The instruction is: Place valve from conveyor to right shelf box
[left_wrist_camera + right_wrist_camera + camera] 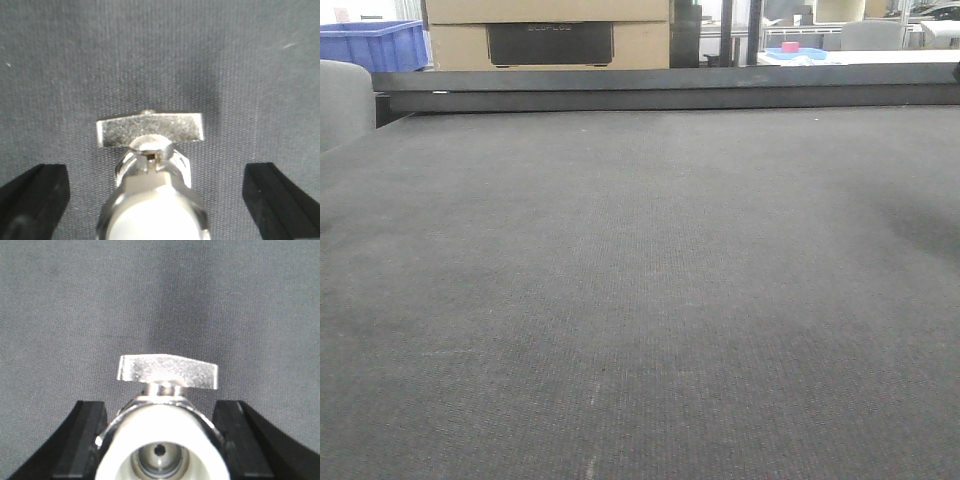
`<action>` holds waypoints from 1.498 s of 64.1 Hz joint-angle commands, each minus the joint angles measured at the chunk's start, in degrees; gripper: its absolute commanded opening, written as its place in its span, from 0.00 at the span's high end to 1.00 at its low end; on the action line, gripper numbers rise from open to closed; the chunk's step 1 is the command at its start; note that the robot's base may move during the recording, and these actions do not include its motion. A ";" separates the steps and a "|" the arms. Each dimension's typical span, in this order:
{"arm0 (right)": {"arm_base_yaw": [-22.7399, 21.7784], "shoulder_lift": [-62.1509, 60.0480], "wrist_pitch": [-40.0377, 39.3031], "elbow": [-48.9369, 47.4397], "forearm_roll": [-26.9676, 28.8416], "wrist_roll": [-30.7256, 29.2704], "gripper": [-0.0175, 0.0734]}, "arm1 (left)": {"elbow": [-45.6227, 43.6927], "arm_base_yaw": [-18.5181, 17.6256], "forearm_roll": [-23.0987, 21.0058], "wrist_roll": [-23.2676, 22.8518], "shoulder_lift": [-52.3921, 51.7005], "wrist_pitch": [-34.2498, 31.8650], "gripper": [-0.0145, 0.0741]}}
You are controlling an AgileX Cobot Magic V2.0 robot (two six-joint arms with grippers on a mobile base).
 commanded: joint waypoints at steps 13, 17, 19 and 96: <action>0.05 -1.22 -1.47 -0.35 0.04 -0.37 0.99 | -0.56 0.27 -0.37 -0.42 0.42 2.01 0.26; 0.05 -1.22 -1.47 -0.35 0.04 -0.37 0.99 | -0.56 0.27 -0.37 -0.42 0.42 2.38 0.42; 0.05 -1.22 -1.47 -0.35 0.04 -0.37 0.99 | -0.56 0.27 -0.37 -0.42 0.42 2.51 0.50; 0.05 -11.76 -3.07 -16.82 0.04 -0.37 0.99 | -4.01 -6.42 -10.46 -0.42 -36.18 -4.61 0.96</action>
